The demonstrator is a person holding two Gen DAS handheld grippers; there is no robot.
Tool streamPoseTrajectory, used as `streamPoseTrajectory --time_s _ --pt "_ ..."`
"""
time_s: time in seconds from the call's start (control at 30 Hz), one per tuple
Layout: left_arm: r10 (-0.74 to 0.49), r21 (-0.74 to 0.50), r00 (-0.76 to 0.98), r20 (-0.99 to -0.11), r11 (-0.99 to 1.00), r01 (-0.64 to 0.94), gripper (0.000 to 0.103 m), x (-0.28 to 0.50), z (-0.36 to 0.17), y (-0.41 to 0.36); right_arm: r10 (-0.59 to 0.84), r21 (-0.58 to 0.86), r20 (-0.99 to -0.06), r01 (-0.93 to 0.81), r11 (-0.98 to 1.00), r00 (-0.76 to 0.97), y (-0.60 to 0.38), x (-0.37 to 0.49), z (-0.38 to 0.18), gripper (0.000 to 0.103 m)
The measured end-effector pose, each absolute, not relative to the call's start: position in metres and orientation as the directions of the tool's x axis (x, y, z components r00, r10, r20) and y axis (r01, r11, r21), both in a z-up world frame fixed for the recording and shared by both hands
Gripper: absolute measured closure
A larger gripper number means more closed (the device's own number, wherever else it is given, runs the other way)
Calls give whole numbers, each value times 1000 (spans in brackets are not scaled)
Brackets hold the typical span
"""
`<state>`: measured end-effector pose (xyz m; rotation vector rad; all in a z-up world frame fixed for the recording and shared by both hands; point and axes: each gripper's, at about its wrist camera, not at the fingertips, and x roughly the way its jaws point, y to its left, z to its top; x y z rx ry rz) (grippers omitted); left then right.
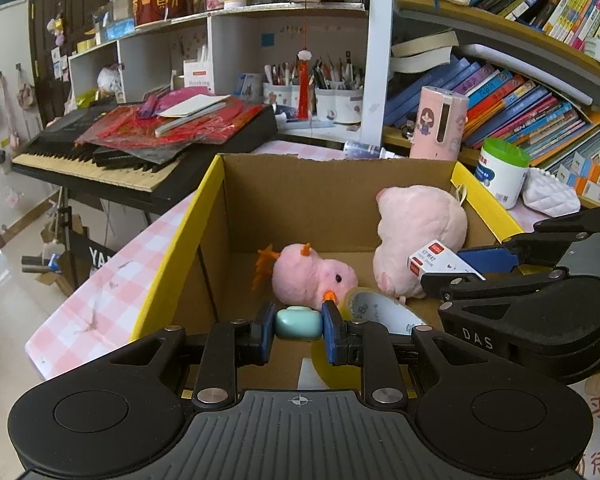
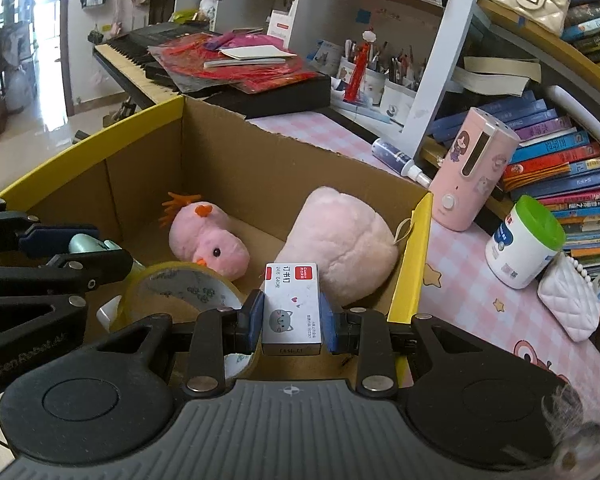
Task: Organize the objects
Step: 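Open the left gripper to drop the green clip while the right gripper drops the white box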
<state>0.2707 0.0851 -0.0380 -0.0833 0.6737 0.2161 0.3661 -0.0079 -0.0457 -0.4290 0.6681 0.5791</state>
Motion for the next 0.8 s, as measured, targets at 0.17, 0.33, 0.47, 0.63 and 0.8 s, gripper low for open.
streamPoseTrajectory --time_s 0.17,0.33,0.47,0.63,0.8 --pt "168 -28 777 -607 972 -232 70 267 -34 86 354 -191 -682 -623 758 640 -7 366 -46 75" --pt "180 -63 831 -526 967 -249 42 252 -20 85 365 -168 -652 -596 785 665 -13 361 -38 63" --pt "176 -105 863 -473 961 -254 29 238 -9 88 365 -150 -620 -563 813 694 -21 355 -29 55" --pt "186 -125 883 -431 957 -263 22 222 1 88 356 -126 -562 -503 855 747 -32 340 -14 42" --pt "200 -131 898 -392 954 -269 15 204 5 88 333 -110 -503 -441 891 797 -46 321 -2 32"
